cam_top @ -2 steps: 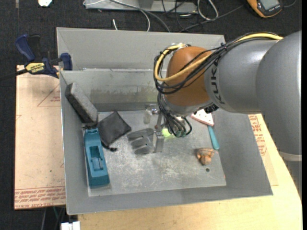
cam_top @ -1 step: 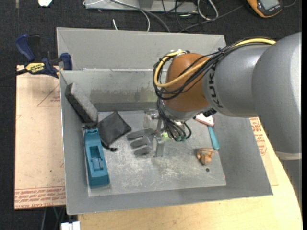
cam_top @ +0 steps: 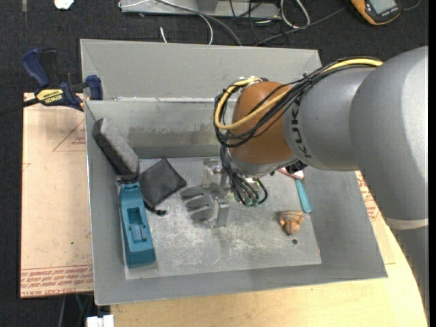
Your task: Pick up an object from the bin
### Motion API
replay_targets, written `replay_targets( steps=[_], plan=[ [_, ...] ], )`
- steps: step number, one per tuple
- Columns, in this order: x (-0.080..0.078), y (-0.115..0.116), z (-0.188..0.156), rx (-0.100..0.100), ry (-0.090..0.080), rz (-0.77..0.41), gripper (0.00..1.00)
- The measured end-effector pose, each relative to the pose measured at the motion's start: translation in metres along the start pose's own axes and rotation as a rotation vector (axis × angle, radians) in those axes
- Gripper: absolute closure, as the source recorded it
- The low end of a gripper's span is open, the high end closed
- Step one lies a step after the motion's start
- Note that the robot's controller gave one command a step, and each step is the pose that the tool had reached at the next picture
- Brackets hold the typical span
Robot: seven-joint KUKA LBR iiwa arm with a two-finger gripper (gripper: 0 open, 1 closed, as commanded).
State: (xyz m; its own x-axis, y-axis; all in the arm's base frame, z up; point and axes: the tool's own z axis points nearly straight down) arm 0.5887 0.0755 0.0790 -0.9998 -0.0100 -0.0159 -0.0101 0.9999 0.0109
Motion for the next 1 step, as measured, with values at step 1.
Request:
replay_targets(
  steps=[1],
  plan=[
    [-0.0013,0.0026,0.0061,0.001,-0.002,-0.092,0.0]
  ],
)
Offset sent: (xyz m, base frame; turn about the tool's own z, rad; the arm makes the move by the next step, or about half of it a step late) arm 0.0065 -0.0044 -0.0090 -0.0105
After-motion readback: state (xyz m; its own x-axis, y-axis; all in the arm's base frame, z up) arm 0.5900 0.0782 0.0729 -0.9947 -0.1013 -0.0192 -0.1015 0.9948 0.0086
